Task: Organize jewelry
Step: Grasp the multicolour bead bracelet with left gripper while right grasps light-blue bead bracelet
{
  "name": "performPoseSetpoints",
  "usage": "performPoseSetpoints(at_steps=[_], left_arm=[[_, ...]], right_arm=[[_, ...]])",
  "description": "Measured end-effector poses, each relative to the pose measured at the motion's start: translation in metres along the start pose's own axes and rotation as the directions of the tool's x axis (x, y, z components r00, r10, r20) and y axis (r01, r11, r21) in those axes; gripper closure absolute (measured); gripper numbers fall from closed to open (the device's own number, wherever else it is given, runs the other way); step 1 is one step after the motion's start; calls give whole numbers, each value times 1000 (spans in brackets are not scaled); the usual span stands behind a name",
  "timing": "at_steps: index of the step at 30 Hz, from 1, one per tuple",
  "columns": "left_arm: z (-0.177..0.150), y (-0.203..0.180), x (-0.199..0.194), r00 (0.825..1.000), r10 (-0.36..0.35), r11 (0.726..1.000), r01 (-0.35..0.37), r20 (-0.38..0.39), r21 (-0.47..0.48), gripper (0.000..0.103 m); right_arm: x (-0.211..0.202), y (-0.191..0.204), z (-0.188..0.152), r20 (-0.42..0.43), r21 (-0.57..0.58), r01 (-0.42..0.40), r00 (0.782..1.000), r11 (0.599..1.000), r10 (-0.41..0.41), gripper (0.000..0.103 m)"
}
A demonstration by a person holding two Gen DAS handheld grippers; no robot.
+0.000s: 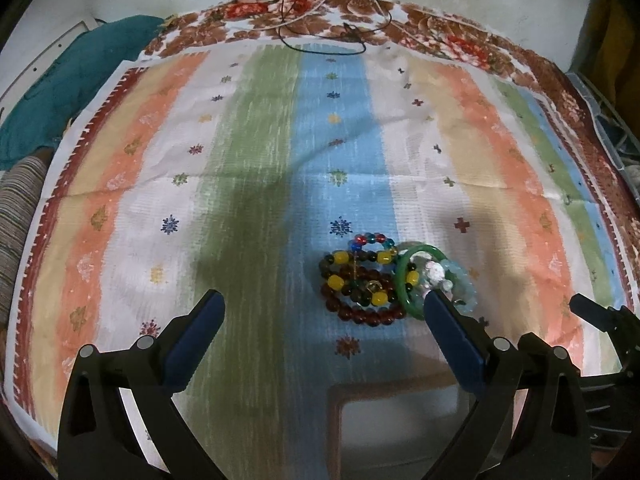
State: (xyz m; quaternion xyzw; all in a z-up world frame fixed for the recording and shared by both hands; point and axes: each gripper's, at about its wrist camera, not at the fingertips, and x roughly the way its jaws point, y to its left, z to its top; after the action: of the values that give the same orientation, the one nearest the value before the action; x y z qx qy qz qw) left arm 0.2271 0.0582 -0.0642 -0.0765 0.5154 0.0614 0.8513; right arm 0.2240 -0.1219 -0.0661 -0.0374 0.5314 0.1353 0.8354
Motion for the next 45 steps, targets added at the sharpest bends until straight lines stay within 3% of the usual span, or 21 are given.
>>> performPoseSetpoints(at_steps=[25, 28, 31, 37, 45], left_arm=[[26, -2, 61, 998, -35, 999, 37, -55, 37, 7], [29, -4, 67, 997, -32, 998, 36, -66, 51, 11], [31, -4, 74, 996, -34, 998, 38, -77, 51, 15], [33, -9, 86, 993, -45, 996, 52, -107, 69, 26], [34, -14, 103, 987, -65, 993, 79, -148, 91, 46]], right_arm=[[46, -1, 23, -47, 3, 22, 999, 1000, -21, 5], [51, 0, 25, -54, -3, 28, 998, 1000, -28, 5], [58, 1, 27, -65, -6, 37, 997, 999, -37, 15], [72, 1, 30, -89, -10, 47, 995, 999, -47, 15], [86, 3, 32, -116, -22, 36, 993, 999, -38, 35]])
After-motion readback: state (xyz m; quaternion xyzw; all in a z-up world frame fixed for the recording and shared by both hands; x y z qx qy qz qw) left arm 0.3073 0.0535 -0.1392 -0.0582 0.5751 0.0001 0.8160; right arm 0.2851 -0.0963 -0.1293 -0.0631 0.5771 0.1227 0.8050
